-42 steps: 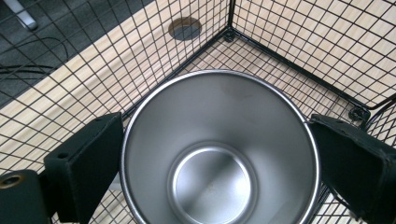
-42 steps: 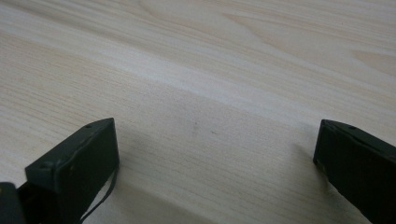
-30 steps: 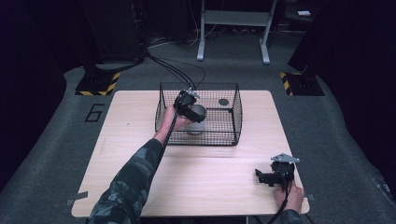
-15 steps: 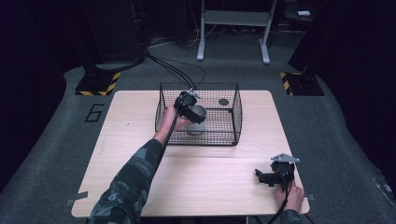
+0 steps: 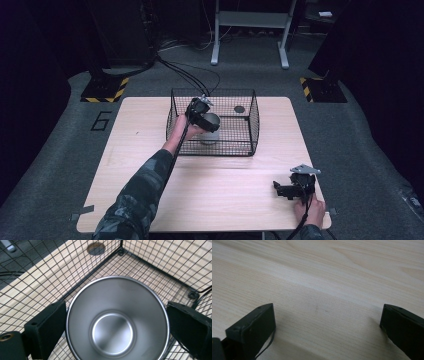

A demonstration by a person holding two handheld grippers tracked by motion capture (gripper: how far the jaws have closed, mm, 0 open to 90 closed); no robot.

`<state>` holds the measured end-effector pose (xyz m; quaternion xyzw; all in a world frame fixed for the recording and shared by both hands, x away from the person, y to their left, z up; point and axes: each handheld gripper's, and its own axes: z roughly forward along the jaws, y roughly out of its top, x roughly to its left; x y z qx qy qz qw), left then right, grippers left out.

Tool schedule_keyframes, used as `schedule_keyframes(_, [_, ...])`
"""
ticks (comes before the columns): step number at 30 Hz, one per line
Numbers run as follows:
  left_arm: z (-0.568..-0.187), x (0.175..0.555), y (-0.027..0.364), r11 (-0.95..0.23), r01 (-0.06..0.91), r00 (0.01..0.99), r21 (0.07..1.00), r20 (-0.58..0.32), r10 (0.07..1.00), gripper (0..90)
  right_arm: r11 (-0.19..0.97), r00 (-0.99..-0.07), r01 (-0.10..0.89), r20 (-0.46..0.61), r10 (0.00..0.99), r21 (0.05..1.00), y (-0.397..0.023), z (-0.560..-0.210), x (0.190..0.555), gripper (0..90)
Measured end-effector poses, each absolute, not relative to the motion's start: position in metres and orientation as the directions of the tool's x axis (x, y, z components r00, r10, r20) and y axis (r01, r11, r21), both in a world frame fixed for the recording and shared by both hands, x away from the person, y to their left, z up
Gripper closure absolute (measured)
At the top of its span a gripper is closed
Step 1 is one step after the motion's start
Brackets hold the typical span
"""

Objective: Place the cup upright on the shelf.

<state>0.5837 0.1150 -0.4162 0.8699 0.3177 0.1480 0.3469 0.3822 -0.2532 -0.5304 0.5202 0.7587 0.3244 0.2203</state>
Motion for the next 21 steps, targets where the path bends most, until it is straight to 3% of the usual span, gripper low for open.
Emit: schedule_keyframes(21, [-0.366,0.547,0.134,-0.528,0.381,0.774,0.759,0.050,0.631,0.2,0.248,-0.362,0.647,0.003,0.932,0.721,-0.253,-0.530,0.382,0.0])
